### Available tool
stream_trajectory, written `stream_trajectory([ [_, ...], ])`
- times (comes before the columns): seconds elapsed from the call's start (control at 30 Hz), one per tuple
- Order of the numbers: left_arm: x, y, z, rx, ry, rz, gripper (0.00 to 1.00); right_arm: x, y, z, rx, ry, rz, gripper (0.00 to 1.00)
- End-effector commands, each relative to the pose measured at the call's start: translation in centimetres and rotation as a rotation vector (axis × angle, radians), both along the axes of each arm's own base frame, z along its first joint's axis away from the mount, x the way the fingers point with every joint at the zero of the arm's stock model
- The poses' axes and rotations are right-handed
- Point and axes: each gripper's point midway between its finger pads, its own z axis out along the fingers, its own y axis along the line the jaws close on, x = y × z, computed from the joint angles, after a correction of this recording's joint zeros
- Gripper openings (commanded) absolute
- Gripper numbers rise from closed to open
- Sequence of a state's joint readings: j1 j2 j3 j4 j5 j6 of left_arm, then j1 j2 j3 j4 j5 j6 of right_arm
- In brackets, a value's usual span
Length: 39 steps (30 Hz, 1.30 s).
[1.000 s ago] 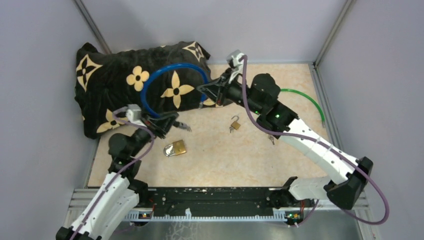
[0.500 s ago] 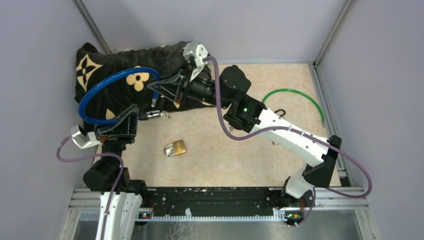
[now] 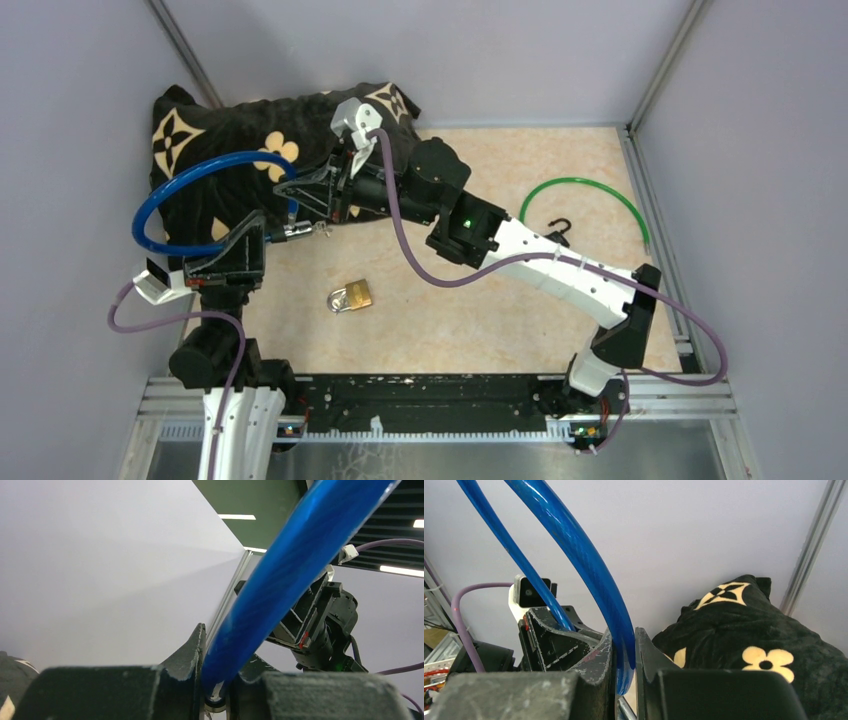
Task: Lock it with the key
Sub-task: Lock the lock.
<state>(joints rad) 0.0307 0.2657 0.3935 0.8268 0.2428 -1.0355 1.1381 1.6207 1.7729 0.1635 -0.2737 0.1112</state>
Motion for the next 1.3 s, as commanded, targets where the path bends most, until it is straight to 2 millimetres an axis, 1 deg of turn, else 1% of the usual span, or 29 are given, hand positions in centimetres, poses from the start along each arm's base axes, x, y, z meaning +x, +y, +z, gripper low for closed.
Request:
stream_trajectory([
  [0.0, -1.4, 0.7, 1.2, -0.047, -0.061, 0.006, 0.00, -1.1, -0.9, 4.1, 0.091, -0.054, 0.008, 0.00],
  [0.17, -1.6, 0.9, 1.4, -0.055, -0.075, 0.015, 0.00, -1.0, -0.5, 3.1, 0.068, -0.044, 0.012, 0.00],
  [0.3, -1.8, 0.8, 1.6, -0.056, -0.083, 0.013, 0.00, -1.0, -0.3, 2.7, 0.062, -0.037, 0.021, 0.00],
  [0.47, -1.7, 1.1, 1.6, -0.070, -0.078, 0.014, 0.00, -1.4, 0.7, 1.6, 0.050, -0.011, 0.064, 0.00],
  [0.6, -1.7, 1.4, 1.7, -0.092, -0.078, 0.020, 0.00, -1.7, 1.5, 0.5, 0.043, 0.005, 0.099, 0.00],
  [0.7, -2.0, 1.6, 2.0, -0.104, -0.089, 0.022, 0.00, -1.8, 1.8, -1.2, 0.024, 0.016, 0.113, 0.00],
  [0.77, -2.0, 1.7, 1.9, -0.113, -0.087, 0.024, 0.00, -2.5, 1.6, -2.0, 0.039, 0.012, 0.148, 0.00],
  [0.87, -1.7, 1.9, 1.7, -0.135, -0.072, 0.018, 0.00, -3.6, 1.0, -2.2, 0.102, 0.001, 0.202, 0.00],
  [1.17, -0.8, 2.5, 1.1, -0.189, -0.016, 0.002, 0.00, -4.5, 0.6, -2.8, 0.130, 0.010, 0.257, 0.00],
  [1.27, -0.6, 2.4, 0.9, -0.194, -0.004, -0.010, 0.00, -4.1, 0.8, -3.1, 0.122, 0.031, 0.255, 0.09],
])
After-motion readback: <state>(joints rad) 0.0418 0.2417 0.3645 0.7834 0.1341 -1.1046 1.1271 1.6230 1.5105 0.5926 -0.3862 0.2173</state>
